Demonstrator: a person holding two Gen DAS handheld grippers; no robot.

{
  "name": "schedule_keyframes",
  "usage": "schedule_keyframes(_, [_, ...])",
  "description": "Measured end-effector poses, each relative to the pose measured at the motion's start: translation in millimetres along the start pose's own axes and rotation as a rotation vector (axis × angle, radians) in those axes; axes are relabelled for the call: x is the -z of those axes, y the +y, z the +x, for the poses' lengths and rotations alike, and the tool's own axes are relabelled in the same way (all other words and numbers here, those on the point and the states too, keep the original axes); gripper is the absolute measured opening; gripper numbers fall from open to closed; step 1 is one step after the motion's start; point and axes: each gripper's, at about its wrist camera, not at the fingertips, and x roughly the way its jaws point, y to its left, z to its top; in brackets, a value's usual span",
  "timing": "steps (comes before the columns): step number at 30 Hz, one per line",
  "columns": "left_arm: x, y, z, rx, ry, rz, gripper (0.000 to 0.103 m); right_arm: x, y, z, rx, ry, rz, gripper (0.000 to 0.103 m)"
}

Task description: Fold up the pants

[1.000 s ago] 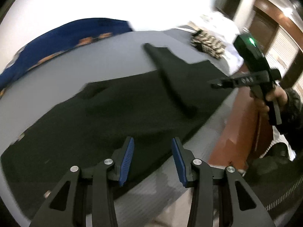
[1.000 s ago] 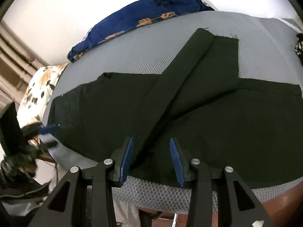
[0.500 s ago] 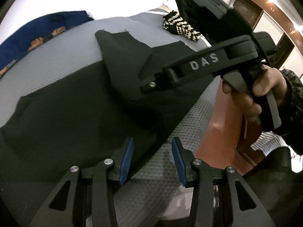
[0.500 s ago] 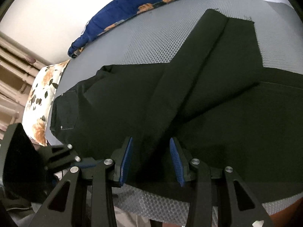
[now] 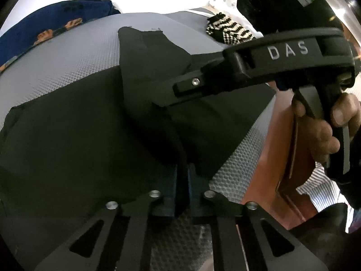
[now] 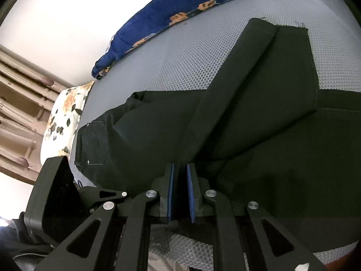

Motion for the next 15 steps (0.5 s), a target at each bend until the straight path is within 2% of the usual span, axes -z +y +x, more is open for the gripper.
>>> schedule_keyframes(5, [2.1, -0.2, -0.1, 0.0, -0.009, 0.004, 0.006, -3.4, -7.5, 5.7, -0.035, -0.007, 0.026, 0.018])
schedule_keyframes(11, [6.2, 1.7, -1.4, 0.019, -0.021, -0.035, 0.006, -18.1, -20.4, 15.0, -0.036, -0.036, 0.052, 0.018])
schedule_keyframes(15, [8.9, 2.8, 0.9, 0.017, -0.019, -0.042, 0.006, -39.5, -33.2, 18.2, -0.02, -0.059, 0.067, 0.018])
